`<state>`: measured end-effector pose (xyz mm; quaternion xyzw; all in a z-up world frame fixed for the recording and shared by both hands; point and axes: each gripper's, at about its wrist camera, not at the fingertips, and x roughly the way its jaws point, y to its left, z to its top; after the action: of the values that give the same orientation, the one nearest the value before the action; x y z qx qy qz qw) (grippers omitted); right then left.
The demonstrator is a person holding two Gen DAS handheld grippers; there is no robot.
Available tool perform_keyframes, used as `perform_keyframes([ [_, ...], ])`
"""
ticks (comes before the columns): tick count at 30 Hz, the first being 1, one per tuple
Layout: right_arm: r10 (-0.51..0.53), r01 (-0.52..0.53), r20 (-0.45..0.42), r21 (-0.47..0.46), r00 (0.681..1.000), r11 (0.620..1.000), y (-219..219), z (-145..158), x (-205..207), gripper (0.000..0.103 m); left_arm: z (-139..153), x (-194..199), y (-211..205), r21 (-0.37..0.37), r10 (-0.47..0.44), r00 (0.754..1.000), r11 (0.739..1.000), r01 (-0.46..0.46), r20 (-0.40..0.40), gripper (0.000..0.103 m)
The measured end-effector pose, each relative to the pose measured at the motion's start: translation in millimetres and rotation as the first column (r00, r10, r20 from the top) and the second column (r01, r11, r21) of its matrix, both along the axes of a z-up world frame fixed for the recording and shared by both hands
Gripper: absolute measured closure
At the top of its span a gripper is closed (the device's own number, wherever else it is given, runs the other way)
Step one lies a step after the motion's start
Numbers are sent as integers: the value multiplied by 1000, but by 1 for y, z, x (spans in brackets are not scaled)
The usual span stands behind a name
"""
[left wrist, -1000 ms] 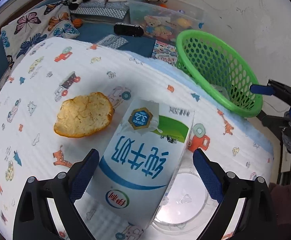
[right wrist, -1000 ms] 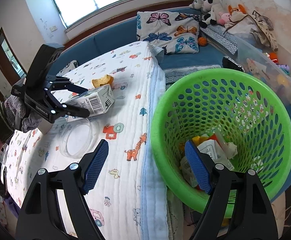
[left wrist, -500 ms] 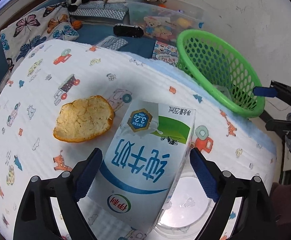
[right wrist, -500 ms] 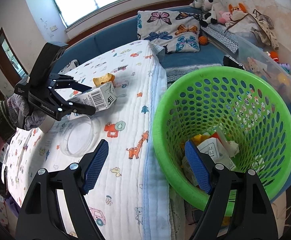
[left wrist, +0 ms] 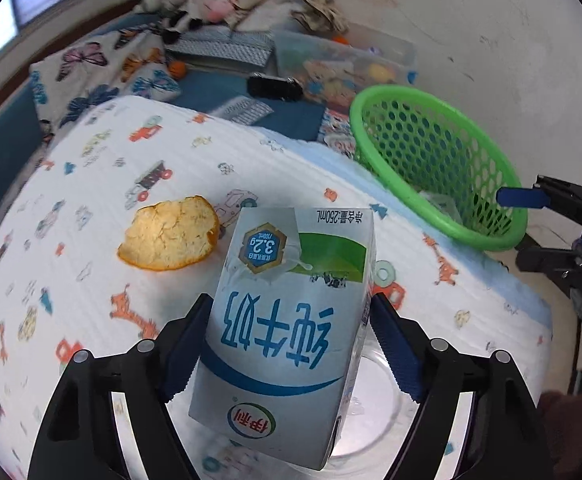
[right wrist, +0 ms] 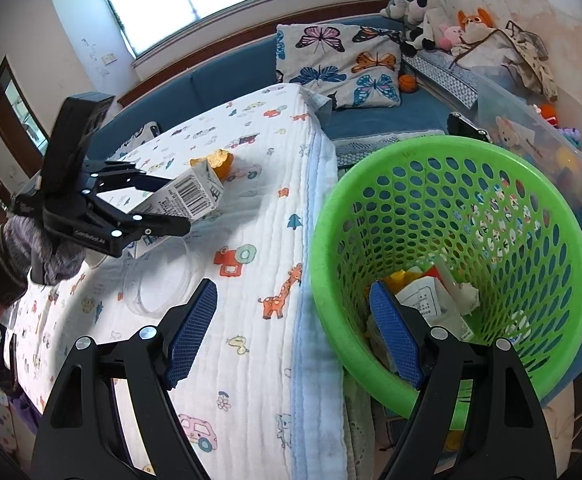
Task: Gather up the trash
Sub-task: 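Lift the milk carton with the left gripper while the right gripper grasps the clear round lid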
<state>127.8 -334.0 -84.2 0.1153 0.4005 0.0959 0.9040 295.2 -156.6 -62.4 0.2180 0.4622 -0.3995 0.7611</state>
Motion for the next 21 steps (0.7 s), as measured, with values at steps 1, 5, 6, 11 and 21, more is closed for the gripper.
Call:
perform_keyframes([
  [1,2,-2,2,-3,1000,1000,1,1,-1,24,4,-5,3,-5,32,999,999,-32,19,27],
  [5,16,-16,12,-10,1000,1000,8,3,-1,24,14,-16,16,-23,97,994,995,-96,44,28],
  [6,21,-21,15,-16,1000,1000,12,3,0,24,19,-16,21,-32,123,992,992,-122,38,28],
  [11,70,-70,16,-25,997,997,32,2,2,24,41,-19,48,-44,253,965,967,-250,68,29],
  [21,247,-248,-22,-68,969,966,104,-11,17,24,69,-57,96,-77,384,918,923,-378,98,29],
])
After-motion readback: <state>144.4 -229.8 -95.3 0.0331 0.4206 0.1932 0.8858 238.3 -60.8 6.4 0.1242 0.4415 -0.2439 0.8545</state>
